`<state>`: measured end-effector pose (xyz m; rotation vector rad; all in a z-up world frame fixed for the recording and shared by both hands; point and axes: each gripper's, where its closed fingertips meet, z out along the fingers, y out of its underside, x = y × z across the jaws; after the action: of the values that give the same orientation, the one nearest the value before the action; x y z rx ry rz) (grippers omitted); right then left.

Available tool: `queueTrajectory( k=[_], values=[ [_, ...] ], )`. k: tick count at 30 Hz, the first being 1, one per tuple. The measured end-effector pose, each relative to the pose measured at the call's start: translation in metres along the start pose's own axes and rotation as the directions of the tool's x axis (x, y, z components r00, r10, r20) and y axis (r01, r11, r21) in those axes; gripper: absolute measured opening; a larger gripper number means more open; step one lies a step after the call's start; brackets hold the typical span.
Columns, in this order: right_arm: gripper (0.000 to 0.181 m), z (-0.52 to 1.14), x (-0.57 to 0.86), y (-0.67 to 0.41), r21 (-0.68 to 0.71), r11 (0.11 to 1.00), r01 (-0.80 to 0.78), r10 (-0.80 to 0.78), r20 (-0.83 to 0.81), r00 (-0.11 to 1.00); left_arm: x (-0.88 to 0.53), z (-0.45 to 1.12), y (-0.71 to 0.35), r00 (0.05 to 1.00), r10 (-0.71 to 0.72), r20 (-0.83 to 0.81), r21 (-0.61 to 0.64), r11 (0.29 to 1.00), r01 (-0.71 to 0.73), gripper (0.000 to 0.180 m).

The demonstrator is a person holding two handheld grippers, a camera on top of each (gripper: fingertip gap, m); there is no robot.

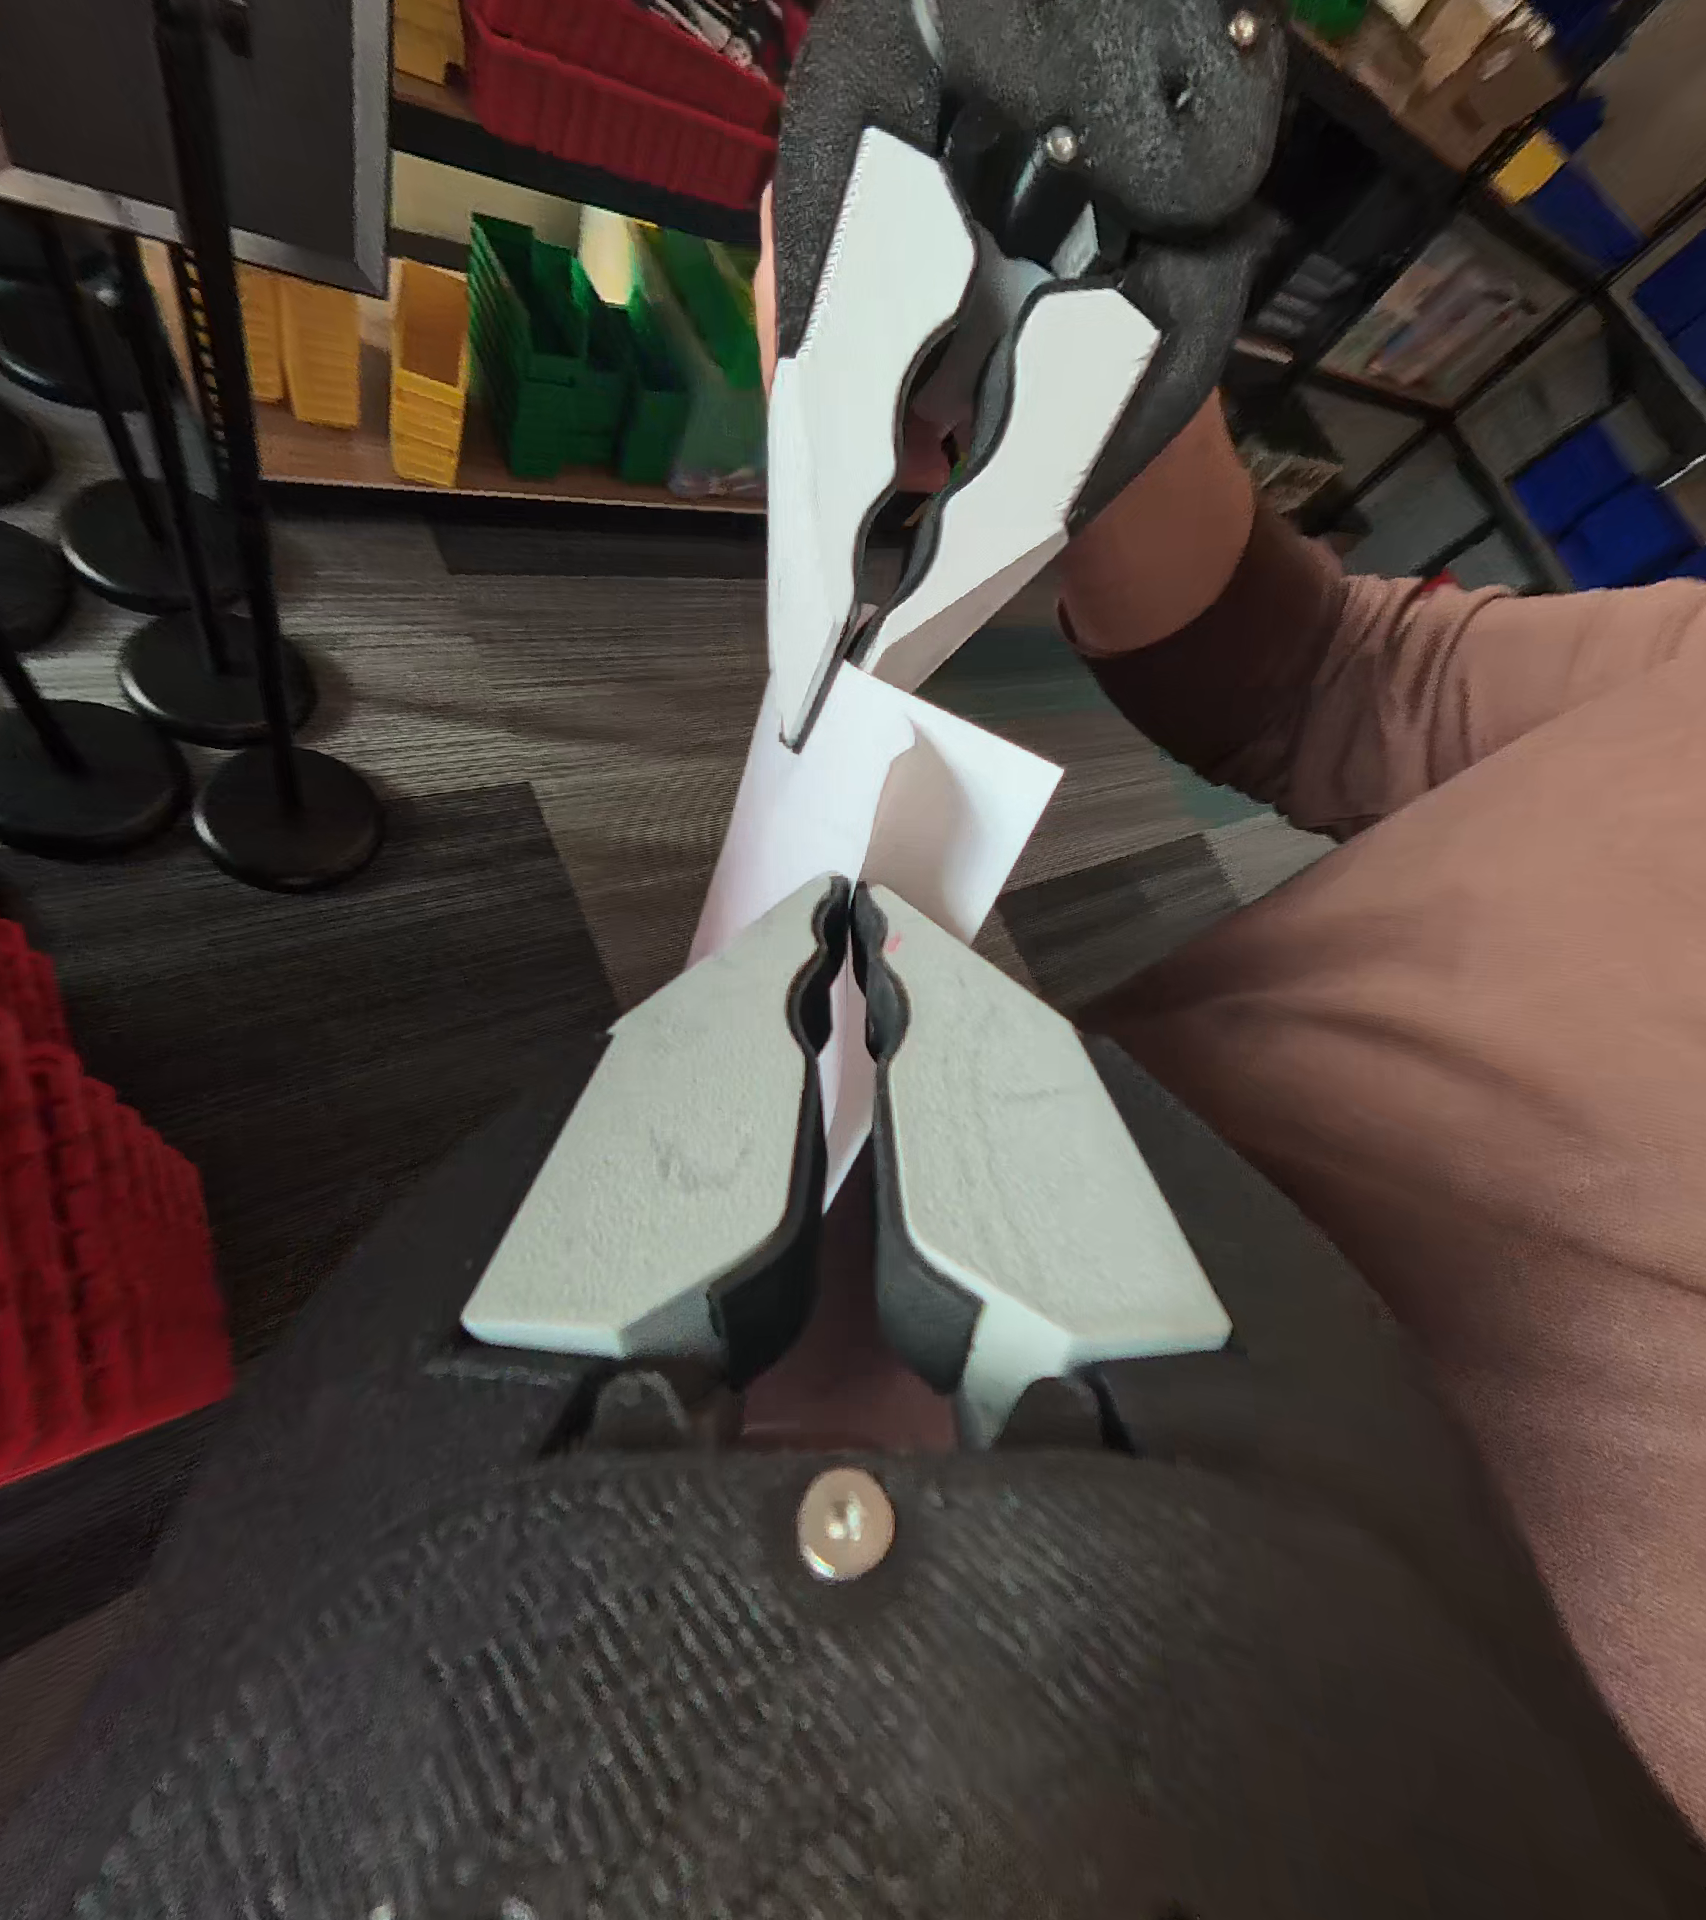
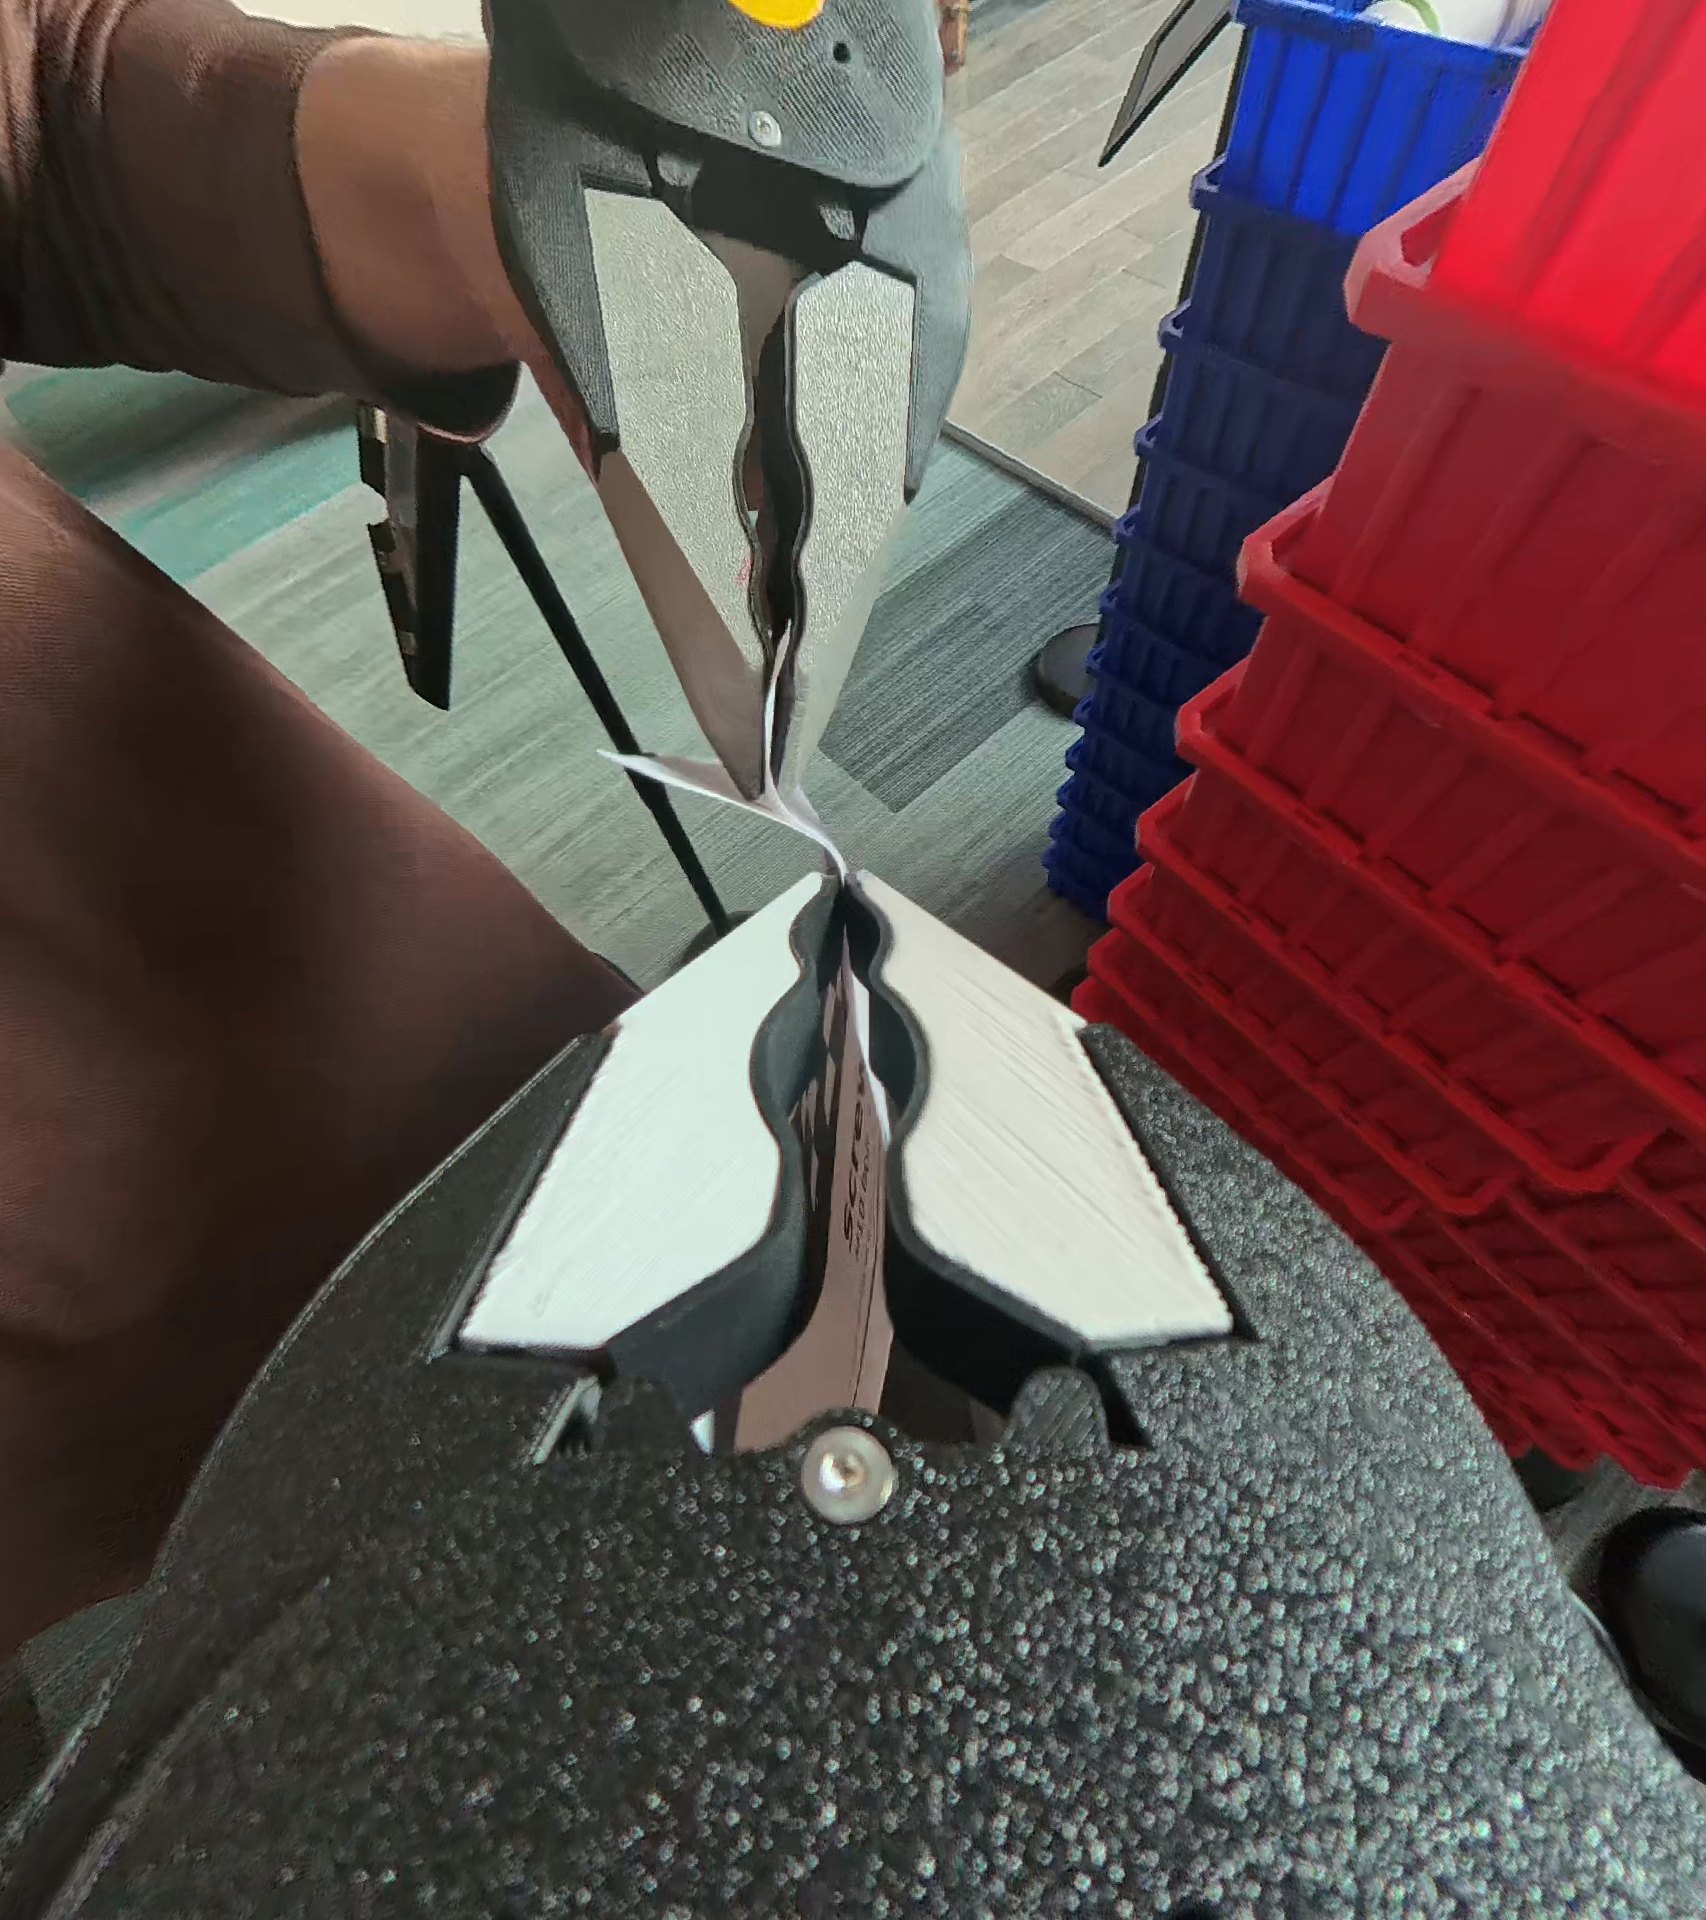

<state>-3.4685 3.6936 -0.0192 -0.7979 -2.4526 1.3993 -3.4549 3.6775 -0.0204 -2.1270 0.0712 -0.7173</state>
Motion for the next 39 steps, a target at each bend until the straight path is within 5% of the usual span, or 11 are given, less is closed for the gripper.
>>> queueTrajectory(
  k=[7, 15, 24, 36, 39],
  values=[
    [0.0, 0.002, 0.0, 0.005, 0.115, 0.993, 0.005, 0.003, -0.071, 0.997, -0.004, -0.005, -0.005, 0.935, -0.24, -0.262, 0.161, 0.944, 0.287, 0.0],
    [0.0, -0.011, 0.009, -0.005, 0.23, 0.966, 0.122, -0.057, -0.271, 0.961, -0.006, -0.005, -0.02, 0.846, -0.322, -0.426, 0.268, 0.848, 0.458, 0.0],
    [0.0, -0.017, 0.012, -0.01, 0.017, 0.853, 0.522, -0.38, -0.666, 0.642, -0.01, 0.01, -0.015, 0.715, -0.404, -0.571, 0.261, 0.736, 0.625, 0.0],
    [0.008, -0.042, 0.009, -0.012, -0.242, 0.697, 0.675, -0.475, -0.861, 0.182, -0.004, 0.035, -0.033, 0.632, -0.422, -0.65, 0.287, 0.633, 0.719, 0.0],
    [0.007, -0.047, 0.009, -0.008, -0.256, 0.691, 0.676, -0.484, -0.859, 0.169, -0.009, 0.036, -0.038, 0.645, -0.442, -0.623, 0.31, 0.618, 0.723, 0.0]
  ],
)
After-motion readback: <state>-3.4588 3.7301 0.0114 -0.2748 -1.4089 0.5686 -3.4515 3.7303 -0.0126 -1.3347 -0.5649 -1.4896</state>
